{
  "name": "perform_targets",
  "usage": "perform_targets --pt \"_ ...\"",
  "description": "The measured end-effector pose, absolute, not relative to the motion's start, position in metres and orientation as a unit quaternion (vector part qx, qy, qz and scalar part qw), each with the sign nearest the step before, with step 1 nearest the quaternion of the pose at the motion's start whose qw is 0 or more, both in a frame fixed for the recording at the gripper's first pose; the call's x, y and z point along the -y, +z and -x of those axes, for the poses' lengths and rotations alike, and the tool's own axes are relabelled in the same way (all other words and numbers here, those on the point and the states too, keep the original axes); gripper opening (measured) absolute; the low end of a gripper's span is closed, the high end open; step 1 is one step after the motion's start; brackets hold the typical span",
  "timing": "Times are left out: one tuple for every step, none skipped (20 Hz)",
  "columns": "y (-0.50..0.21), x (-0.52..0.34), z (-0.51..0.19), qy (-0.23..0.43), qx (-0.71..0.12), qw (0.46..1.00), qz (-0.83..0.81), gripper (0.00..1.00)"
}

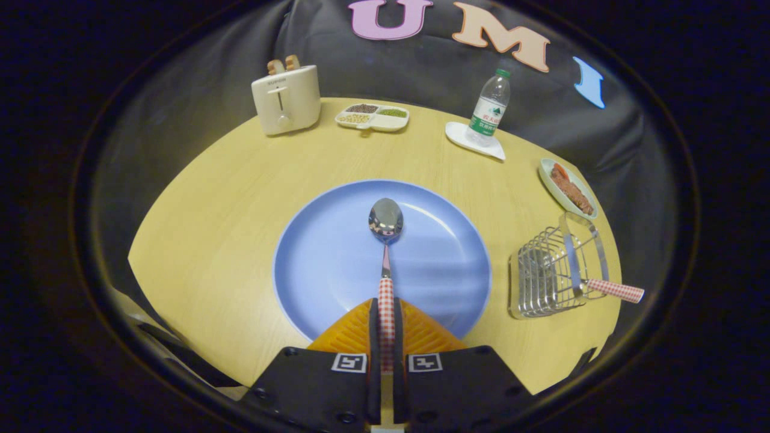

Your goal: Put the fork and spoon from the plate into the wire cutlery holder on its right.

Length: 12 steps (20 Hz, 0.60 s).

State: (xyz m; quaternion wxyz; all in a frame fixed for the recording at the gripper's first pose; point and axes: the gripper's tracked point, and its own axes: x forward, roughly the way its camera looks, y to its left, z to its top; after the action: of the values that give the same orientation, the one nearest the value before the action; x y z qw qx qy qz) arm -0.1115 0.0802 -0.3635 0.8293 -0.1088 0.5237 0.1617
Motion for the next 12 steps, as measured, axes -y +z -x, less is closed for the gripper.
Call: perform_targets --pt "-0.359 -0.076 0.11 0.168 -0.524 0.828 0.113 0.11" --pt "-0.353 -0.07 0.107 0.169 -0.521 0.828 0.12 0.11" --pt "-0.347 -0.065 0.104 0.173 -0.52 0.827 0.124 0.11" --pt "-0.341 -0.062 0.103 0.177 -0.521 0.826 0.122 0.11" --pt "-0.335 -0.059 0.103 0.181 -0.523 0.824 0.121 0.11" --pt "-0.327 -0.054 0.101 0.184 -0.523 0.824 0.119 0.11" --pt "-0.32 -0.049 0.099 0.188 -0.524 0.822 0.119 0.11" --pt "-0.312 -0.042 0.098 0.19 -0.527 0.82 0.118 0.11" --pt "-0.305 -0.035 0.096 0.192 -0.528 0.819 0.114 0.11" --pt "-0.297 -0.029 0.094 0.195 -0.53 0.818 0.111 0.11" --pt "-0.291 -0.021 0.092 0.198 -0.533 0.815 0.112 0.11" --pt "-0.284 -0.012 0.088 0.2 -0.535 0.813 0.114 0.11"
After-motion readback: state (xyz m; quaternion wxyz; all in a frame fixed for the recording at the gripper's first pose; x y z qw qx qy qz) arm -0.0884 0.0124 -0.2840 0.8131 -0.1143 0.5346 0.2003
